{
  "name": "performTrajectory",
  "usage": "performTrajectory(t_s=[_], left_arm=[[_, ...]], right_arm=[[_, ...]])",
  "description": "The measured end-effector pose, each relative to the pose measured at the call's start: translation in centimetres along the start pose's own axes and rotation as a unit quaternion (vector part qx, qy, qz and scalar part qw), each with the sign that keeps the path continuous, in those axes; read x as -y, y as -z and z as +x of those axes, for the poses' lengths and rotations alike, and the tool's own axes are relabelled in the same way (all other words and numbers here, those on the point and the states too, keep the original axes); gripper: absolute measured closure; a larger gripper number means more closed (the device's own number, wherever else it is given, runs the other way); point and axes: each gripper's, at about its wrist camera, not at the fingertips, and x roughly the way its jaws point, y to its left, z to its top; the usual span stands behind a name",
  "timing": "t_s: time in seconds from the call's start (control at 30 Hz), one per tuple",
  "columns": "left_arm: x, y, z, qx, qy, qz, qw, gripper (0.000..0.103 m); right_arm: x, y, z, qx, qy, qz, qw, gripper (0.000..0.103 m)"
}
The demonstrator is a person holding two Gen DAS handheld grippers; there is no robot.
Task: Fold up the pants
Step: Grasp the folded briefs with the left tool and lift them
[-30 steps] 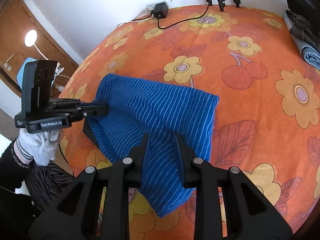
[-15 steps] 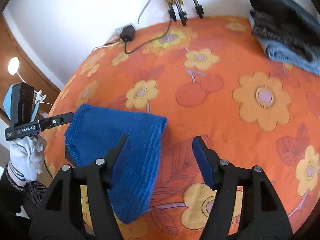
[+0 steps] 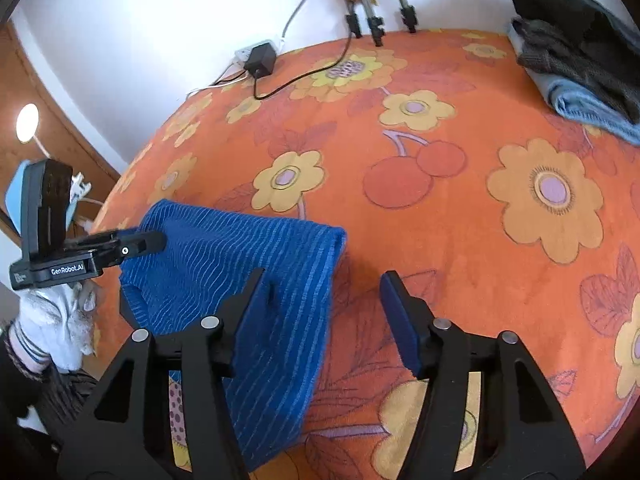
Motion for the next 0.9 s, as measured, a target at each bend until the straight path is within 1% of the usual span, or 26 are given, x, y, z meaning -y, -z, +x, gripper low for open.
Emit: performTrajectory(t_s=[0.03, 0.1, 0.13, 0.17, 0.23, 0.27, 0.4, 0.63, 0.73, 0.9], left_arm=[[0.1, 0.0, 0.0, 0.003, 0.000, 0.001, 1.0000, 0.049], [0.3, 0.1, 0.0, 0.007, -0.002, 0.007, 0.9999, 0.052], [0.4, 0.2, 0.1, 0.007, -0.002, 0.010, 0.9999, 0.058], [0.6, 0.2, 0.2, 0.007, -0.003, 0.014, 0.9999, 0.075], [0.7, 0.3, 0.4, 0.007, -0.008, 0.015, 0.9998, 0.086], [0.8, 0.4, 0.4, 0.006, -0.006, 0.016, 0.9998, 0.092], [1.2, 0.4, 0.1, 0.013, -0.008, 0.018, 0.9997, 0.094], [1.7, 0.2, -1.6, 0.043, -0.007, 0.025, 0.9988, 0.095], [2.2, 0.0, -2.6, 0.062, -0.009, 0.033, 0.9975, 0.095], [2.9, -0.5, -4.3, 0.091, -0.007, 0.043, 0.9949, 0.095]], right_arm=[[-0.3, 0.0, 0.1, 0.000, 0.001, -0.006, 1.000, 0.048], [-0.7, 0.1, 0.3, -0.005, -0.006, -0.014, 1.000, 0.064], [-0.9, 0.2, 0.4, -0.007, -0.011, -0.015, 1.000, 0.067], [-1.1, 0.2, 0.6, -0.007, -0.014, -0.016, 1.000, 0.069], [-1.4, 0.3, 0.7, -0.008, -0.015, -0.019, 1.000, 0.079], [-1.5, 0.3, 0.9, -0.012, -0.023, -0.017, 1.000, 0.082], [-1.5, 0.3, 1.0, -0.012, -0.030, -0.007, 0.999, 0.089], [-1.7, 0.2, 0.0, 0.004, -0.032, -0.002, 0.999, 0.091], [-2.2, 0.0, -0.8, 0.017, -0.031, -0.007, 0.999, 0.091], [-3.1, -0.6, -2.6, 0.049, -0.015, -0.025, 0.998, 0.092]])
